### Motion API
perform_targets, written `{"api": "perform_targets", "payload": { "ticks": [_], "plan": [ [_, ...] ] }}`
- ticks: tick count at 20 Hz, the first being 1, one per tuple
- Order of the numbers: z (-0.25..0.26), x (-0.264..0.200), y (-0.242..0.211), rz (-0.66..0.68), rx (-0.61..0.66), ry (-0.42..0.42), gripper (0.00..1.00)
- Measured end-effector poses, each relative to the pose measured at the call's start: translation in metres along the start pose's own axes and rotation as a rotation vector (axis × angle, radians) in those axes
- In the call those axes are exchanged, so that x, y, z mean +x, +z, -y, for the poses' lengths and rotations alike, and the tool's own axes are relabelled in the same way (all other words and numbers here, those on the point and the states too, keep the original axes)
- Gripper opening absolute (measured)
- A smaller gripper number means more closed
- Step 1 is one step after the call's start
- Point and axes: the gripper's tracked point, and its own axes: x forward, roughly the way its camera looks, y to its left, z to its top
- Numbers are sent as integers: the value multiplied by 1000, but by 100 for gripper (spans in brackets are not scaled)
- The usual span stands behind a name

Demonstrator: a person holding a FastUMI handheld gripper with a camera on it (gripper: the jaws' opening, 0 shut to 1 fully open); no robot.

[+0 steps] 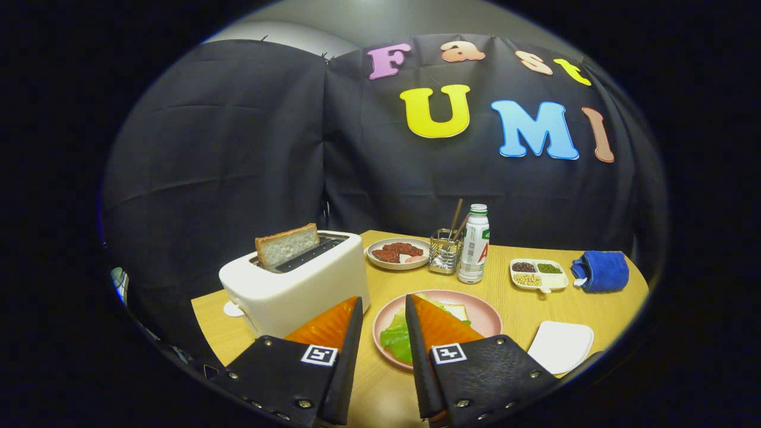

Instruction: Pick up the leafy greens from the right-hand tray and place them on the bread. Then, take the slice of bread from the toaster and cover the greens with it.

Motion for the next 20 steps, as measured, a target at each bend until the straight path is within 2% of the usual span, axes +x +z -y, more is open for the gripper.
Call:
{"api": "perform_targets", "payload": {
  "ticks": [3,9,12,14,20],
  "plan": [
    [-13,-5,3,32,7,-56,43],
    [-103,10,46,97,6,60,43],
    [-140,22,55,119,-16,78,43],
    [-147,30,57,130,-52,46,43],
    [-156,61,42,79,-41,-43,43]
  ]
}}
